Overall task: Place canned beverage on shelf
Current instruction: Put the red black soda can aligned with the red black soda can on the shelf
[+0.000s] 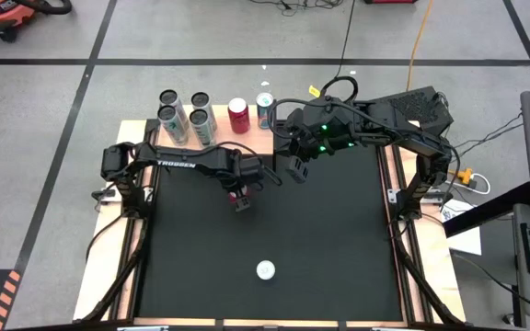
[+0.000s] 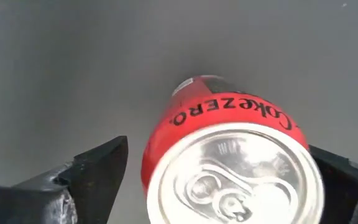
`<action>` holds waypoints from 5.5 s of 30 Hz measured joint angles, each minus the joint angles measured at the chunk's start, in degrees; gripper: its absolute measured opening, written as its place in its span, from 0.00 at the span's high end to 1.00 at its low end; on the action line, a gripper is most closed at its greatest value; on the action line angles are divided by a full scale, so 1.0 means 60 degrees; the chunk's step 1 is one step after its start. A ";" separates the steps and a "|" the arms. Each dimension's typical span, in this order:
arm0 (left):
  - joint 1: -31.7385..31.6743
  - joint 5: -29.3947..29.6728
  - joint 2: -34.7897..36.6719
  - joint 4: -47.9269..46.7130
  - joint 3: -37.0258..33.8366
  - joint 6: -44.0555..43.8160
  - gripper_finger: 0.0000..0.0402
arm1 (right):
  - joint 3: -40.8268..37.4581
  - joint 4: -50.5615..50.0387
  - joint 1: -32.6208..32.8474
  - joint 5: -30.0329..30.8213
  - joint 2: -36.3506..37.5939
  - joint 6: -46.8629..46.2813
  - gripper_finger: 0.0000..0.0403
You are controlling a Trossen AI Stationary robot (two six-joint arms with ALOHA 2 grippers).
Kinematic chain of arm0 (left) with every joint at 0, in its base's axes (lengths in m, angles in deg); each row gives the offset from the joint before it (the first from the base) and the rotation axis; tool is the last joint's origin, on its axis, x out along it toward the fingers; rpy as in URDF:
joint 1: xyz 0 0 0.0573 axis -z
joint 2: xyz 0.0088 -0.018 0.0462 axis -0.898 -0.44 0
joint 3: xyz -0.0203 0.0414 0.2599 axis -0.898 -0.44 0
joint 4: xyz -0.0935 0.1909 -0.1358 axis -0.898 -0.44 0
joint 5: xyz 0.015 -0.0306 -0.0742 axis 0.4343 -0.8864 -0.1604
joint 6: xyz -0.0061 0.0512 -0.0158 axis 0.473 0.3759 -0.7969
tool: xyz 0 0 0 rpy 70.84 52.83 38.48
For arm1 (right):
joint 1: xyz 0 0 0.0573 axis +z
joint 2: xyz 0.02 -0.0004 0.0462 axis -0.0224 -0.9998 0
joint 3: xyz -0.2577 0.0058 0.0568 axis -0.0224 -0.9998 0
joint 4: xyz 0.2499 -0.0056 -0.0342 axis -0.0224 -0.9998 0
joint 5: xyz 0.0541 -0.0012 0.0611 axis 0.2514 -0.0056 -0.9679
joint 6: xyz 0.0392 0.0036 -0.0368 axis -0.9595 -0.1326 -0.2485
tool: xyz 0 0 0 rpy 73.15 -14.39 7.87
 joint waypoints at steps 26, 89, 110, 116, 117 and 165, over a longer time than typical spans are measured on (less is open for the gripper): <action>0.0765 0.0209 0.2354 -0.3677 0.3290 0.0697 0.03 | 0.0000 0.0015 0.0002 0.0000 0.0000 0.0001 1.00; 0.1322 0.0760 0.5442 -0.3226 0.2523 0.0416 0.03 | -0.0004 0.1391 -0.0001 0.0000 0.0000 0.0003 1.00; 0.1322 0.0760 0.5442 -0.3233 0.2523 0.0420 0.03 | -0.0007 0.1886 -0.0267 0.0004 -0.0135 -0.0002 1.00; 0.1322 0.0760 0.5442 -0.3233 0.2523 0.0420 0.03 | -0.0003 0.1842 -0.0264 0.0047 -0.0201 0.0335 0.99; 0.1322 0.0760 0.5442 -0.3233 0.2523 0.0420 0.03 | 0.0004 0.1802 -0.0264 0.0044 -0.0257 0.0354 0.97; 0.1326 0.0763 0.5439 -0.3241 0.2523 0.0420 0.03 | 0.0000 0.1238 -0.0142 -0.0276 -0.3353 0.3413 0.06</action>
